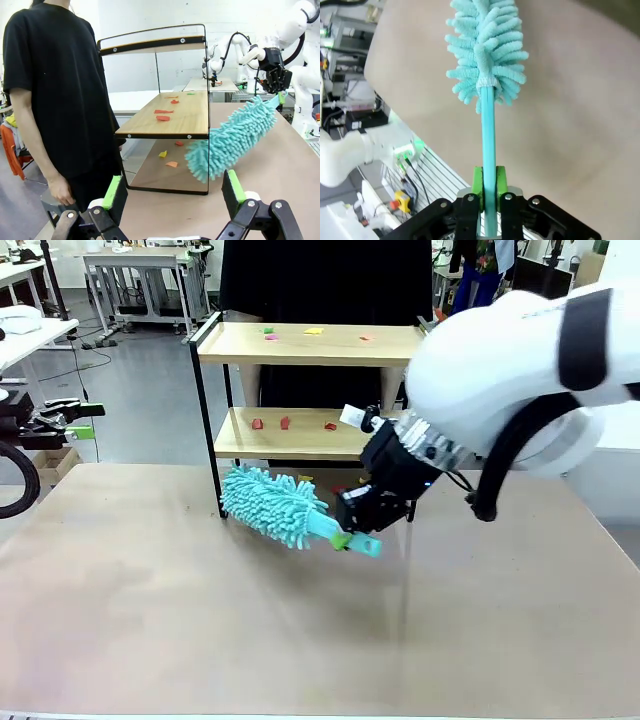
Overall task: Clean the shelf.
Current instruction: Clean the specific section of the Shelf indicated by the human with the Duster.
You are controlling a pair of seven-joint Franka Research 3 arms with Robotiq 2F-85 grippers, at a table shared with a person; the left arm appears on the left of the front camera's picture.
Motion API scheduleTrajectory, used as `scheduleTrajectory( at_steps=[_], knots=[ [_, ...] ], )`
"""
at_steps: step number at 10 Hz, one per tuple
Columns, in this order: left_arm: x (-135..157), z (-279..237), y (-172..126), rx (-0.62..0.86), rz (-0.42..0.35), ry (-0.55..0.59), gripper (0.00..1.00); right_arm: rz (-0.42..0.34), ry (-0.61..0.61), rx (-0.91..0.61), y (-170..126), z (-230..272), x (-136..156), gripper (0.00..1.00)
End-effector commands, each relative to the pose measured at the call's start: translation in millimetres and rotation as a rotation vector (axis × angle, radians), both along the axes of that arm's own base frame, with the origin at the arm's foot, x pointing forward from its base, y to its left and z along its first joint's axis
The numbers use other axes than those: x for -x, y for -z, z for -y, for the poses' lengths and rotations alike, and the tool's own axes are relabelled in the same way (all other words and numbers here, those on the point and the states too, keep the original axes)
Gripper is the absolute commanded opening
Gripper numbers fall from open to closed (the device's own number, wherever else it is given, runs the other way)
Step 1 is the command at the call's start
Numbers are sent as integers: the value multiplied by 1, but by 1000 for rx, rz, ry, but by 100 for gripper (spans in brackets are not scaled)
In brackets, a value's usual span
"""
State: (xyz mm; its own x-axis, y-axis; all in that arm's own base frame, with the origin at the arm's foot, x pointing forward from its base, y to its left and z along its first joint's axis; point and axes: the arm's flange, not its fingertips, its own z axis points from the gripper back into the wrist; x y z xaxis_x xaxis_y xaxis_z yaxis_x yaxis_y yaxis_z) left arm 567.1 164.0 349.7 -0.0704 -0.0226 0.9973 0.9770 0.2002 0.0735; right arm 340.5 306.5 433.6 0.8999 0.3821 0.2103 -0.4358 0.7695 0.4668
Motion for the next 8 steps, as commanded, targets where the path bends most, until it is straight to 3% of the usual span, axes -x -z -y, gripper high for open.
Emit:
scheduleTrajectory(
  at_steps=[1,8],
  knots=[
    [1,0,-1,-9,4,3,100,50,103,-44,7,-37,-11,13],
    [1,0,-1,-9,4,3,100,108,350,37,46,-113,-40,13]
  ],
)
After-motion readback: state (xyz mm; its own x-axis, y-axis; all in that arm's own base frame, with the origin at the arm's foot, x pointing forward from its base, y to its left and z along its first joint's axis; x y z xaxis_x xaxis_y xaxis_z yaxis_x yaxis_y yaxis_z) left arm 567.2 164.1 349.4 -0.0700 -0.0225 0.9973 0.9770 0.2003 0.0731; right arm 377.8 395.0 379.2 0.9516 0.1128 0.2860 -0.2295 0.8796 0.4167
